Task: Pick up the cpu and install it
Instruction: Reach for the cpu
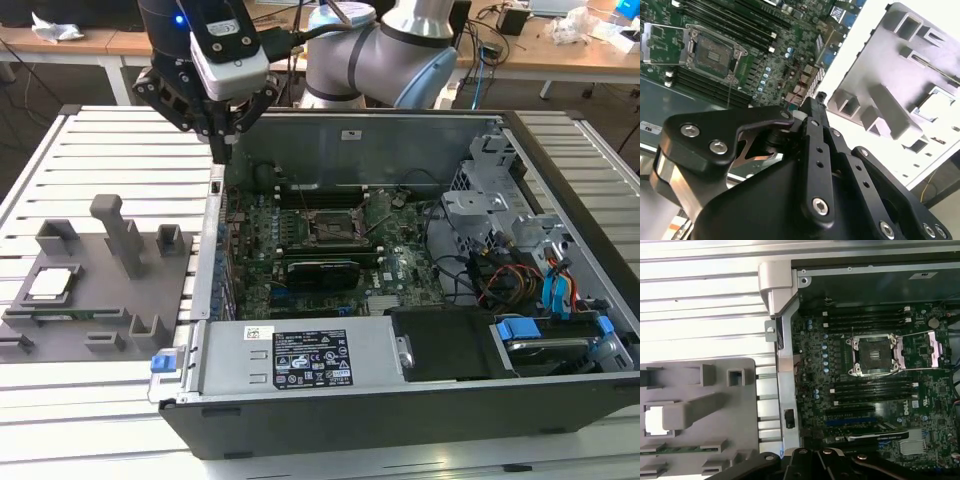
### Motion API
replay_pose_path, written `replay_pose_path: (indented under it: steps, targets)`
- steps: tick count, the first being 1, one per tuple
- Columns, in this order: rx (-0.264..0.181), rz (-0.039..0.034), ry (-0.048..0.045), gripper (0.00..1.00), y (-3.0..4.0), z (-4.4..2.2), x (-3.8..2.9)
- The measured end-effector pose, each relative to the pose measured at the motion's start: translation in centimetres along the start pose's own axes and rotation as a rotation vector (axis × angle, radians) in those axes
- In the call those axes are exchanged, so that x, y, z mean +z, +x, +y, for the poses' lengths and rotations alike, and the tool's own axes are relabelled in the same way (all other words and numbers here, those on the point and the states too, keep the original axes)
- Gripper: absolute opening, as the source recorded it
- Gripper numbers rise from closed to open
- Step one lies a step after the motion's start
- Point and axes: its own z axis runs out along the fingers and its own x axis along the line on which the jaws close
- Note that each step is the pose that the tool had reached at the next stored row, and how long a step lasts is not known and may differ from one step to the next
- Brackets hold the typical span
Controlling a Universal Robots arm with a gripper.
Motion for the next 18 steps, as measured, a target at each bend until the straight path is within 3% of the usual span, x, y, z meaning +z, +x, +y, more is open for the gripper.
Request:
replay_pose_path:
  steps: [4,18]
  targets:
    - [0.000,-0.0005,0.0000,0.11,2.02,-0.15,-0.06]
    - [0.000,-0.0015,-0.0001,0.11,6.51,-0.48,-0.18]
